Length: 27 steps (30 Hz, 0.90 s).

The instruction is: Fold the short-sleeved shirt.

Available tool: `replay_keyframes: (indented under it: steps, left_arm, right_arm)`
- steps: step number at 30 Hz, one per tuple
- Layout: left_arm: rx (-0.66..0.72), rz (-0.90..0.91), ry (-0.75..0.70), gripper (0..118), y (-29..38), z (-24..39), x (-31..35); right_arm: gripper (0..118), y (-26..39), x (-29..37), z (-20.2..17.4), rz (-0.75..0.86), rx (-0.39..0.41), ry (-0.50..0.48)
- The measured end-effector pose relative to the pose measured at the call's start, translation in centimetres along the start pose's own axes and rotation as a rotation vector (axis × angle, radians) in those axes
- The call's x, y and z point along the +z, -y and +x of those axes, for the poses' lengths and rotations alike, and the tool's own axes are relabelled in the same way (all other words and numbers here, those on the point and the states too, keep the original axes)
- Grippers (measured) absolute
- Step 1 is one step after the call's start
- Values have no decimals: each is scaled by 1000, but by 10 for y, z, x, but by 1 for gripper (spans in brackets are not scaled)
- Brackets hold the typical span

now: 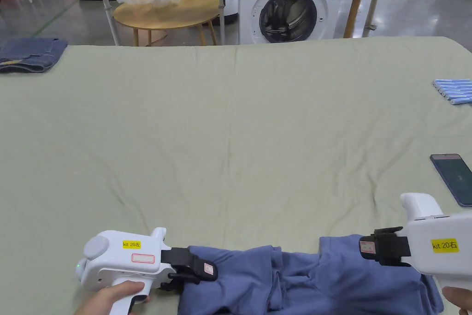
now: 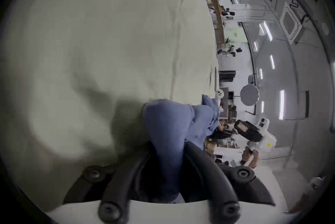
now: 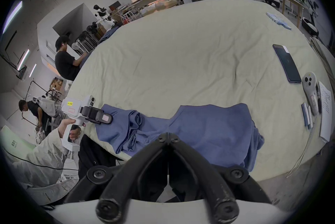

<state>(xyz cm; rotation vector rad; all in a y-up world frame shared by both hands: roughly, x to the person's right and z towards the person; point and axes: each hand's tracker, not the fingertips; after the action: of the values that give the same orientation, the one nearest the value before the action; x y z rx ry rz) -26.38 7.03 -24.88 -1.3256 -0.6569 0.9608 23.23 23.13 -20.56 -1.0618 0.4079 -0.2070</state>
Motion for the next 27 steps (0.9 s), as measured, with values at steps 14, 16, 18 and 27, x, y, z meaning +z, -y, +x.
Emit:
replay_keyframes:
  steps: [14,16,18,27]
  left_arm:
    - [-55,205,-286,5,9,62,194]
    - [-61,233,-421,5,13,82,206]
    - [-40,223,-492,5,15,103,198]
    - [-259,23,-562,5,1,188,61]
  right_arm:
    - [0,-1,-11,-10,-4,2,-16]
    - [0,0,-21,-14,-12,8,-32]
    - [0,0,-29,-19,-19,13,-47]
    - [0,1,-27,-22,-49,35,-66]
